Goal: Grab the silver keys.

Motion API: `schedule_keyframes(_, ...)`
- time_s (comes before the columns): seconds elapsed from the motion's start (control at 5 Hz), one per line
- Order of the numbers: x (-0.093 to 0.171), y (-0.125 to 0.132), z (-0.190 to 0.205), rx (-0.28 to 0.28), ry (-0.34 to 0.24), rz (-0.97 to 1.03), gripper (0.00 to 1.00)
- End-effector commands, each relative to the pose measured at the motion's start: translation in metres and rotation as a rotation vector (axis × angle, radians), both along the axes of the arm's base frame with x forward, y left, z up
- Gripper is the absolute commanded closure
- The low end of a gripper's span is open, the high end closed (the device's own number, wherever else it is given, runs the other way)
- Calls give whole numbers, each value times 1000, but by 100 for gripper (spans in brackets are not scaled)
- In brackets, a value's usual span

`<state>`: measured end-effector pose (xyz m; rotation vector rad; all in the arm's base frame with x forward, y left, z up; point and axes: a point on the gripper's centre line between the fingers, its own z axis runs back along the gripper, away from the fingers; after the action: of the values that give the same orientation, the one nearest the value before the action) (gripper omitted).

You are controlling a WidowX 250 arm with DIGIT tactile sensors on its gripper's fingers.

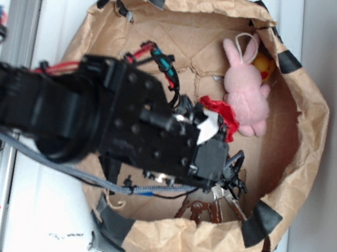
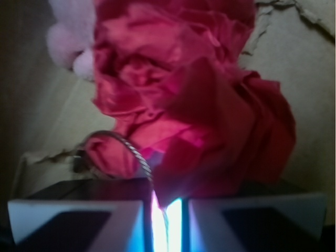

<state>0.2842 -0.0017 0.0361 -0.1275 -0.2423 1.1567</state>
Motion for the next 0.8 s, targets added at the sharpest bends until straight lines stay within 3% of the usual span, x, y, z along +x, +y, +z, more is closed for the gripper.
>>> schedule_keyframes(0.0, -9, 32, 80, -68, -151, -339, 100)
schedule_keyframes(0.2, -17, 48, 128, -103, -179, -413, 100)
schedule_keyframes(0.4, -21, 71, 160, -122, -140, -406, 100)
schedule_keyframes(0.6, -27, 68, 156, -38, -77, -423, 100)
